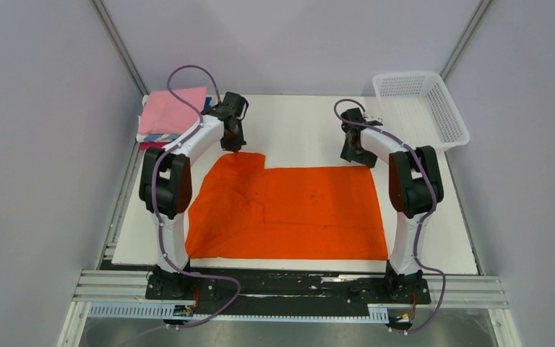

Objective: Fold and stack the t-shirts
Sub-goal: Grab the side of the flattened tshirt furthest away from the robot with both arms

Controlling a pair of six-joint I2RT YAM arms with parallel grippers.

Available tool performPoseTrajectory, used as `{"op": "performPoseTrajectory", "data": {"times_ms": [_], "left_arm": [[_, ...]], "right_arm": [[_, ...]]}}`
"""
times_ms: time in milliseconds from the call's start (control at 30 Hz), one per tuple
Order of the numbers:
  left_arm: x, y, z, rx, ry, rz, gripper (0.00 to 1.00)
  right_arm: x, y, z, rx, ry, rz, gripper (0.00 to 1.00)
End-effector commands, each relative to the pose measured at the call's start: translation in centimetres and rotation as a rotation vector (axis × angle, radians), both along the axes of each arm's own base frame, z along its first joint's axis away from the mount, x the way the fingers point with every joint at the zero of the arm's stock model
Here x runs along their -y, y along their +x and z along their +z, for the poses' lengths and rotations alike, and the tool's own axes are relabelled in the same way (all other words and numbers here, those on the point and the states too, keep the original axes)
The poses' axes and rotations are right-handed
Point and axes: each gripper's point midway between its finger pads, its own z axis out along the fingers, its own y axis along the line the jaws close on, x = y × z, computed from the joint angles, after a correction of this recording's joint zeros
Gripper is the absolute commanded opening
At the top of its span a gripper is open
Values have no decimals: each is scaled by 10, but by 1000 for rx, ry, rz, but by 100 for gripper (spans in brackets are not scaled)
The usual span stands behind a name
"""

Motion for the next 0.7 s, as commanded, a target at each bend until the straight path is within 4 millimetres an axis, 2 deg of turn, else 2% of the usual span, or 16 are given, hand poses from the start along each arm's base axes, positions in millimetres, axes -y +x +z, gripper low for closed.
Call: {"op": "performPoseTrajectory", "data": {"times_ms": [0,300,367,433,567,667], "left_arm": [[1,1,35,104,-16,-16,0],[4,-11,39,121,-24,-36,0],[5,-12,40,123,-30,-41,0],[4,-15,42,124,-29,-42,0],[5,-20,42,125,-30,-45,0],[5,-23,42,125,-30,-49,0]], "right_arm": [[10,-7,7,-12,-41,-30,66],[22,-35,-7,-69,-82,-78,56],[23,-38,-8,-75,-82,-88,50],[24,-40,-8,-73,-79,-103,39],[26,-40,-2,-51,-88,-121,29],[25,-34,5,-23,-84,-117,14]]}}
